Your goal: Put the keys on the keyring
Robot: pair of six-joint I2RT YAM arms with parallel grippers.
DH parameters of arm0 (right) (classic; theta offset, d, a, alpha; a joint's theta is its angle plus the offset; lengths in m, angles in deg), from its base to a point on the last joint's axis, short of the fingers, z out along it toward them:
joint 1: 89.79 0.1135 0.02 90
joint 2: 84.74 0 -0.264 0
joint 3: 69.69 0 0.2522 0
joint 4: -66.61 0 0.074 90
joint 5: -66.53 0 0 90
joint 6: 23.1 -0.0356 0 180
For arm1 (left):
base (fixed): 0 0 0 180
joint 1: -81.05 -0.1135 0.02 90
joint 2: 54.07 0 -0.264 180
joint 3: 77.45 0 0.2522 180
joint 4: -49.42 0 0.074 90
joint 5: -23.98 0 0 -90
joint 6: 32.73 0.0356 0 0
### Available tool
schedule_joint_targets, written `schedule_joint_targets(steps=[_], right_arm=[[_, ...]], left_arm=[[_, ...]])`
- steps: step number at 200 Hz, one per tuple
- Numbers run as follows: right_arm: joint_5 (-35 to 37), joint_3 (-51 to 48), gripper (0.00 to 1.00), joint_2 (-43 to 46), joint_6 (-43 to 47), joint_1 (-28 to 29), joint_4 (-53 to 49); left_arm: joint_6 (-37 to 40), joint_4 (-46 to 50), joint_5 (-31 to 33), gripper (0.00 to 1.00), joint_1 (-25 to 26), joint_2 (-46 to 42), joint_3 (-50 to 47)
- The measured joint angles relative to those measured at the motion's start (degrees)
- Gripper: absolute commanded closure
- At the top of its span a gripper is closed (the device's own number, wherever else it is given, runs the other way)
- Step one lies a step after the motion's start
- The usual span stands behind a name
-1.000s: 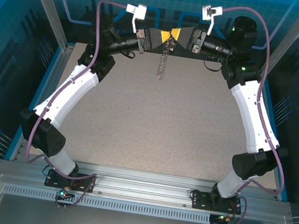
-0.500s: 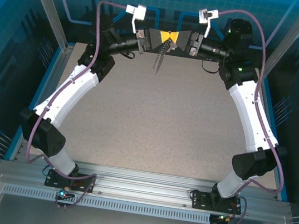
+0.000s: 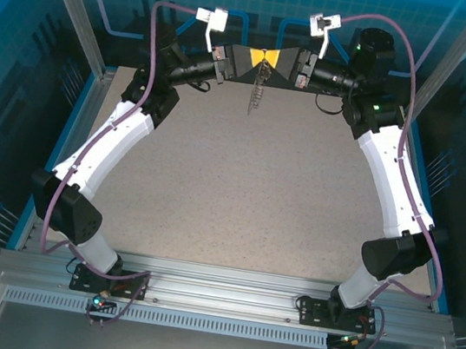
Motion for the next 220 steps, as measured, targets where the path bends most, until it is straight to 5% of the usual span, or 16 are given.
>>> schedule_joint_targets(steps=[36, 81, 149, 220], right_arm=[[-0.3, 2.1, 1.00, -0.3, 4.5, -1.2, -5.0], [-2.8, 6.0, 1.00, -1.8, 11.7, -4.0, -13.1], [-9.6, 19.5, 1.00, -9.7, 23.6, -4.1, -29.7], [-11.7, 20.4, 1.00, -12.2, 27.0, -1.3, -35.8]], left_arm=[[0.3, 0.6, -0.5, 0.66, -0.7, -0.2, 0.0], [0.9, 2.5, -1.4, 0.60, -3.0, -1.7, 0.0], [7.7, 13.4, -6.5, 0.61, -3.6, -1.9, 3.5], [11.3, 19.6, -9.5, 0.64, -3.6, -1.8, 4.1]])
